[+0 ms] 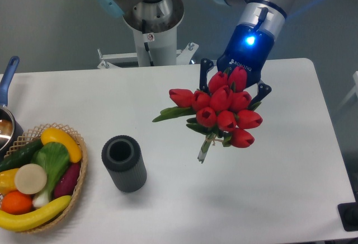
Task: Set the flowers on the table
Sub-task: 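Hold the red tulip bouquet in the gripper and begin lowering it, then lower the tulip bouquet and tilt it down onto the table surface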
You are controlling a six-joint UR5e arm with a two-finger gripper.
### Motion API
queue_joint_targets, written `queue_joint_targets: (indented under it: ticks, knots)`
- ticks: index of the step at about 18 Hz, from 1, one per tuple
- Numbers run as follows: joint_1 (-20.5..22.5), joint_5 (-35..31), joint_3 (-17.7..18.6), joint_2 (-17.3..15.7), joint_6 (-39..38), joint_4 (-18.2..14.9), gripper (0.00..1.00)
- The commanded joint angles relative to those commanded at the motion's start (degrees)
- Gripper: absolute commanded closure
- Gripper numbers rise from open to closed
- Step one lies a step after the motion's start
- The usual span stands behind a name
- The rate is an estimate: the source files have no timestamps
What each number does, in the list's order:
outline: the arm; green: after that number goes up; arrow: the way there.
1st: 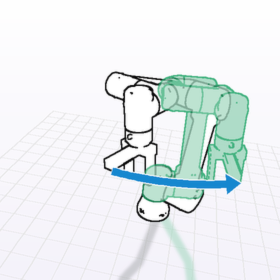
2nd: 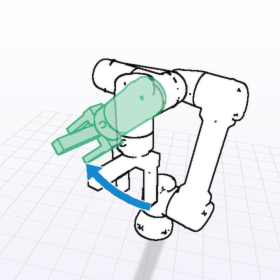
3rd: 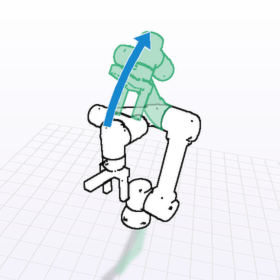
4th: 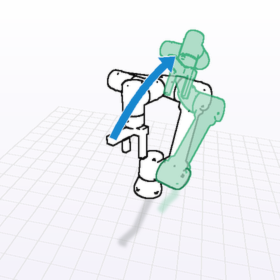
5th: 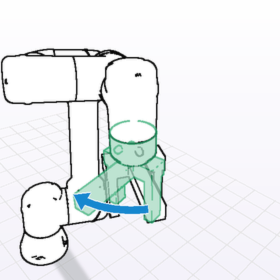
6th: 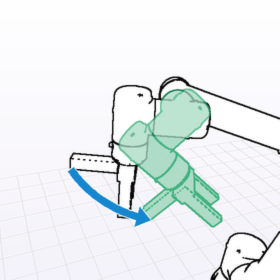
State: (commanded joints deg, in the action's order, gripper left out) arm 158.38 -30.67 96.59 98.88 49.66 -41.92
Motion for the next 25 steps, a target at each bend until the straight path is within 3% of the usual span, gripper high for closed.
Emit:
queue_joint_targets:
  ticks: [12,19,25]
  knots:
    - [0.00,-0.88,0.18,-0.96,-0.18,-0.35,0.55]
    - [-0.97,-11.94,0.44,-1.67,0.00,-0.35,0.55]
    - [-5.00,-22.31,-0.44,-0.97,0.17,-0.35,0.55]
